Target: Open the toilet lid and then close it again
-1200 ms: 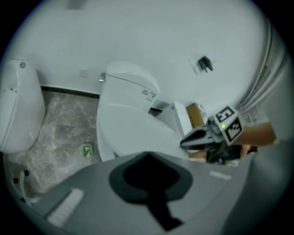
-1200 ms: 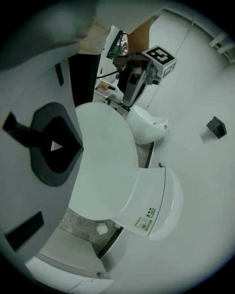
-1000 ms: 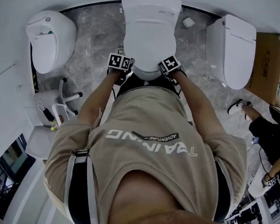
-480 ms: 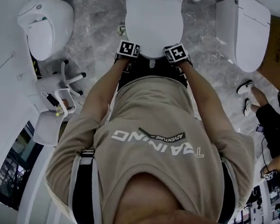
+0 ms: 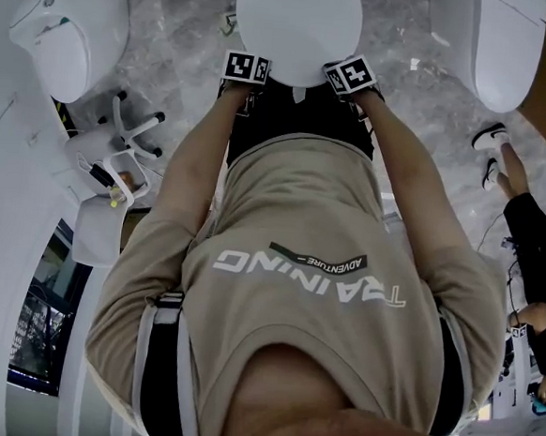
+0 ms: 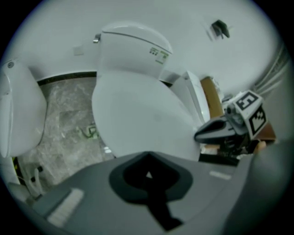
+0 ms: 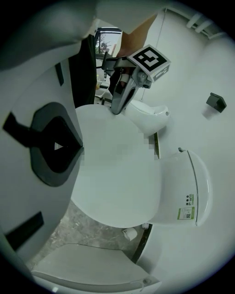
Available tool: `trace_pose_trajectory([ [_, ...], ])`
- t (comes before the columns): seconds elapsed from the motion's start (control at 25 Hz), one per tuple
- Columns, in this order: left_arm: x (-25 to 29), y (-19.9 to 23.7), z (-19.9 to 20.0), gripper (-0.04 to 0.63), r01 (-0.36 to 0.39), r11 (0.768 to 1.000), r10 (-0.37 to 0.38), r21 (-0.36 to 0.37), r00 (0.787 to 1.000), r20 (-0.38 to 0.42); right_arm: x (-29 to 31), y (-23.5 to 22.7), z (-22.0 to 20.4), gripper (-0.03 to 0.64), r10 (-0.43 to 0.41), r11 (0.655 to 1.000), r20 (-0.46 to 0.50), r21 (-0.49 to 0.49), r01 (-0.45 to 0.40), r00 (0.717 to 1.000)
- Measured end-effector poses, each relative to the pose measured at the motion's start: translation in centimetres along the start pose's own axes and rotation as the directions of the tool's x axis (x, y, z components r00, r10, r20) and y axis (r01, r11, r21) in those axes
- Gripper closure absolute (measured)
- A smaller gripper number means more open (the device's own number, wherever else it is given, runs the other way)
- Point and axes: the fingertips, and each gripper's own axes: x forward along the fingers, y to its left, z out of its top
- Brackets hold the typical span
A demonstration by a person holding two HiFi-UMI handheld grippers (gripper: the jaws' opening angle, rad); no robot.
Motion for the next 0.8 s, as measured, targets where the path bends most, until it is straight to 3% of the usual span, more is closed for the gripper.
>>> trace_pose_trajectory([
  [0.28,2.0,0.9,-1.1,0.591,0.037,0.999,-0.037,-0.012,0.999,-0.014,2.2,-0.7,-1.1,0.603,0.023,0.999,-0.029,0.028,-0.022,0.999],
  [0.4,3.3,1.3,-2.2,0.591,0.056,0.998,-0.057,-0.036,0.998,-0.027,3.6,-0.8,-2.2,0.603,0.026,1.0,-0.075,-0.008,-0.026,0.997],
  [0.8,8.7,3.6,-3.9,0.591,0.07,0.998,-0.07,-0.001,0.994,-0.084,9.4,-3.1,-4.2,0.603,0.061,0.998,-0.144,-0.022,-0.064,0.988],
])
